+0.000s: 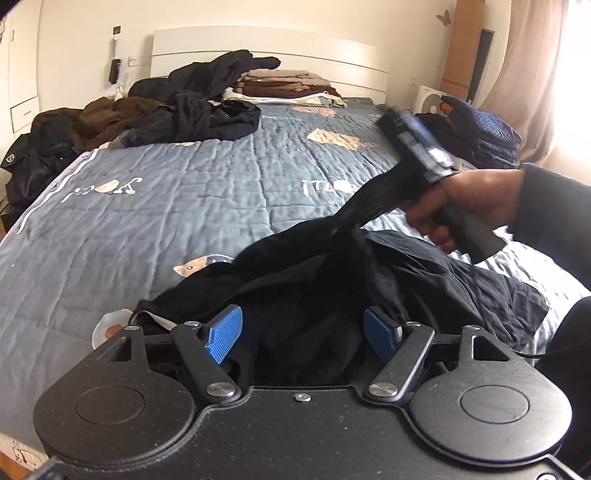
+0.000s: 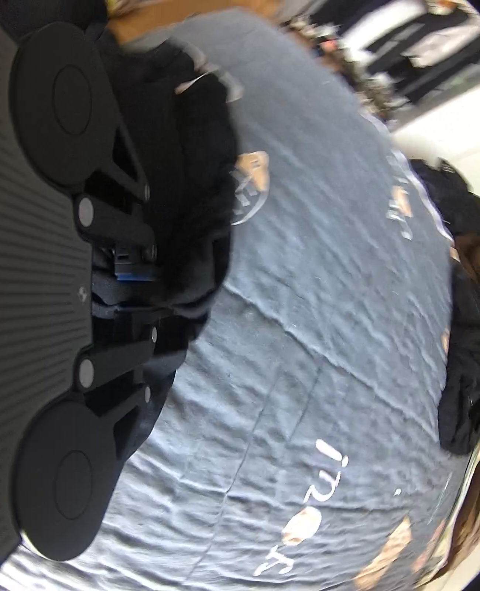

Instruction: Fold clothes

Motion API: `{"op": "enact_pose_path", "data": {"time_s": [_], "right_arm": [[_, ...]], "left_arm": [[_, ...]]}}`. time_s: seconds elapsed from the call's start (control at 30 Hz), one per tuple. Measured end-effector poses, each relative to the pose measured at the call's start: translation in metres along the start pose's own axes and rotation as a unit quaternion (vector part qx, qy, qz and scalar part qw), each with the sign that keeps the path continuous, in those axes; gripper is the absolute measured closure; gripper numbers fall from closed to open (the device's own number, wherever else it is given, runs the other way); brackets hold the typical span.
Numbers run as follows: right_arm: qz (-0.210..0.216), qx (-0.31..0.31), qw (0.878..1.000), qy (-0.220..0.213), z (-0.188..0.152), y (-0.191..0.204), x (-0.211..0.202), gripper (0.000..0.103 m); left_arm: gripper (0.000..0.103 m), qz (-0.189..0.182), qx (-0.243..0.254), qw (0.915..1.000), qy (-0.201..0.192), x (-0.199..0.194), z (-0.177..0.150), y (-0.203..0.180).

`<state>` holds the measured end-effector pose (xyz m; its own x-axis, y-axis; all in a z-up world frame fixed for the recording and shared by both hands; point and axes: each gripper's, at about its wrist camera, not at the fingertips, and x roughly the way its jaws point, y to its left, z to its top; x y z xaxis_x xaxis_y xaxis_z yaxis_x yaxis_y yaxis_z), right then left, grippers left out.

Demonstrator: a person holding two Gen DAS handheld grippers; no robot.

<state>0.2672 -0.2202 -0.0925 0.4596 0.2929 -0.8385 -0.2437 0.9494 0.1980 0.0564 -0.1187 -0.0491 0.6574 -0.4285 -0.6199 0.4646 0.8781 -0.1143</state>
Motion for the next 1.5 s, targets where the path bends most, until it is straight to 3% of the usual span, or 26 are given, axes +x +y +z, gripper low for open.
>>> {"op": "enact_pose_path", "data": {"time_s": [0.27,0.43,0.63,0.7,0.8,0.9,1.0,1.13,1.23,1.33,1.4,1.5], "right_arm": [[0.016,0.05,0.992,-0.118,0.024,-0.035,-0.106,0.094],[-0.015,0.043,0.982,-0.186,0.029,-0.06,-0.177,0.094],[-0.055,0.086,0.961,-0.258,0.013,-0.108,-0.243,0.094],[-0.052,0.083,0.964,-0.247,0.006,-0.116,-0.242,0.094],[-0.032,0.066,0.978,-0.196,-0.013,-0.111,-0.218,0.094],[-0.011,0.059,0.987,-0.152,-0.036,-0.103,-0.19,0.094],[-0.008,0.08,0.988,-0.135,-0.055,-0.109,-0.171,0.094],[-0.011,0.106,0.984,-0.141,-0.07,-0.122,-0.177,0.093],[-0.013,0.114,0.983,-0.142,-0.077,-0.127,-0.184,0.092],[-0.011,0.114,0.984,-0.14,-0.081,-0.126,-0.184,0.092],[-0.011,0.114,0.984,-0.139,-0.082,-0.126,-0.182,0.092],[-0.008,0.12,0.982,-0.143,-0.082,-0.127,-0.182,0.092]], "left_arm": [[0.031,-0.004,0.017,0.9996,-0.024,0.003,0.013,-0.01],[0.031,-0.007,0.031,0.9988,-0.037,0.006,0.022,-0.019],[0.03,-0.008,0.046,0.9982,-0.038,0.02,0.03,-0.032],[0.03,-0.014,0.049,0.9981,-0.035,0.024,0.031,-0.038],[0.029,-0.021,0.059,0.9976,-0.028,0.032,0.028,-0.048],[0.02,-0.035,0.075,0.9965,-0.017,0.045,0.024,-0.061],[0.02,-0.046,0.113,0.9925,-0.006,0.067,0.019,-0.078],[0.02,-0.067,0.146,0.987,0.012,0.104,0.017,-0.108],[0.02,-0.1,0.196,0.9753,0.016,0.127,0.01,-0.146],[0.021,-0.078,0.271,0.9592,0.022,0.154,-0.003,-0.18],[0.029,-0.067,0.278,0.9575,0.04,0.17,-0.009,-0.188],[0.061,-0.055,0.238,0.9677,0.065,0.187,-0.012,-0.181]]}}
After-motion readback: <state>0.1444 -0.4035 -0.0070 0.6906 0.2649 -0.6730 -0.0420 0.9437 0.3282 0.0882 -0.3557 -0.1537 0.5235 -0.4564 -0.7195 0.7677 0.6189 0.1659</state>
